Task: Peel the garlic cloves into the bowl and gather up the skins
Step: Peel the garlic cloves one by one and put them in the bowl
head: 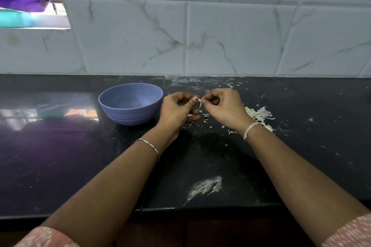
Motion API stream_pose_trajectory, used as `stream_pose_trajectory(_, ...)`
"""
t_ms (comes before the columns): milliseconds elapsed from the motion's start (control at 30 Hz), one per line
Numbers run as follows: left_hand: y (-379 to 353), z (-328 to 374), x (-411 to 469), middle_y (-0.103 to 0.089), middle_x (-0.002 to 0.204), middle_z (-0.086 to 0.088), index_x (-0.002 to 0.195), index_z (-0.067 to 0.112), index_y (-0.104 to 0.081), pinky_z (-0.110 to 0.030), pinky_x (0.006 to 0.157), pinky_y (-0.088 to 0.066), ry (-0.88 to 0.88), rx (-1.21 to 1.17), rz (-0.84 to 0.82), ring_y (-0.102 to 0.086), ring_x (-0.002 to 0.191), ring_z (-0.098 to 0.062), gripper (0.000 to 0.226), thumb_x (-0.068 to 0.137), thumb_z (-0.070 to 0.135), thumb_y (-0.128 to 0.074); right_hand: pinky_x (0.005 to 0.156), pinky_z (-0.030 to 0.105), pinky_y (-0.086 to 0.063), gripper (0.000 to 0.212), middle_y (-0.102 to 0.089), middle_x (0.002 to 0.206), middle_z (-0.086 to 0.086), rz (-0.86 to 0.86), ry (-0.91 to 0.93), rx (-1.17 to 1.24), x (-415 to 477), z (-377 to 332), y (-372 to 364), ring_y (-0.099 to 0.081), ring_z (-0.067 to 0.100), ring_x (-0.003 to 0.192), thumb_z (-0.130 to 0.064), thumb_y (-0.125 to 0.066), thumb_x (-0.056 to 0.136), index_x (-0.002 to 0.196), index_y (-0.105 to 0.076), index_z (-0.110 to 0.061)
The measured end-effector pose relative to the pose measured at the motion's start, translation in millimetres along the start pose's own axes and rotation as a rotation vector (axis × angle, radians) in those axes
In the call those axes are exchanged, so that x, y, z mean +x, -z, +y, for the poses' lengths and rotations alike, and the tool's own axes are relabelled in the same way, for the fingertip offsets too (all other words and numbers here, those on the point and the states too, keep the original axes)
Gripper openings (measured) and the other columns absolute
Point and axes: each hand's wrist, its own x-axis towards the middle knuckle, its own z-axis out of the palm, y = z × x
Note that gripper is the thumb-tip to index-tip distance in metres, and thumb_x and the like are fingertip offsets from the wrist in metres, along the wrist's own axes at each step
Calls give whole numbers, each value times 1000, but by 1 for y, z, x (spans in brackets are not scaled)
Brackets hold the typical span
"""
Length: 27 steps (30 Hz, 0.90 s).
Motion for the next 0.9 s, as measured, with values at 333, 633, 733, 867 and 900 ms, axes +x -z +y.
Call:
stream_pose_trajectory(333, 2, 2, 1, -64, 84, -11, 107, -4, -65, -25, 56, -59, 93, -80, -33, -63, 61, -12, 21, 92, 11, -64, 64, 24, -52, 9, -69, 67, -2, 0, -13, -11, -1, -2, -3, -65, 14, 63, -14, -68, 84, 82, -75, -17)
stream_pose_trajectory(633, -3, 2, -1, -65, 89, -17, 104, -3, -65, -29, 58, -59, -8, 66, -11, -63, 67, -22, 16, 90, 5, -67, 63, 26, -52, 5, -67, 66, -7, 60, 11, -74, -2, -1, -3, -61, 7, 60, -21, -70, 81, 79, -74, -18)
stream_pose_trajectory(733, -1, 2, 0, -67, 95, -18, 108, -4, -65, -29, 61, -60, -21, 107, -20, -64, 70, -21, 22, 87, 4, -70, 67, 28, -53, 7, -67, 70, -8, 30, 37, -98, -1, 1, -1, -61, 8, 64, -17, -68, 83, 84, -74, -18)
stream_pose_trajectory(867, 1, 0, 2, -68, 97, -17, 107, 1, -67, -34, 62, -61, -34, 196, -32, -65, 69, -21, 19, 88, 2, -69, 76, 35, -55, 8, -66, 84, -5, -37, 114, -156, 0, 3, 1, -62, 13, 76, -13, -66, 85, 89, -73, -16)
stream_pose_trajectory(900, 1, 1, 2, -68, 97, -15, 107, 2, -67, -36, 63, -62, -36, 232, -28, -66, 68, -22, 18, 89, 2, -68, 77, 34, -54, 8, -64, 83, -6, -46, 125, -169, -1, 3, 1, -60, 12, 76, -13, -66, 85, 89, -72, -15)
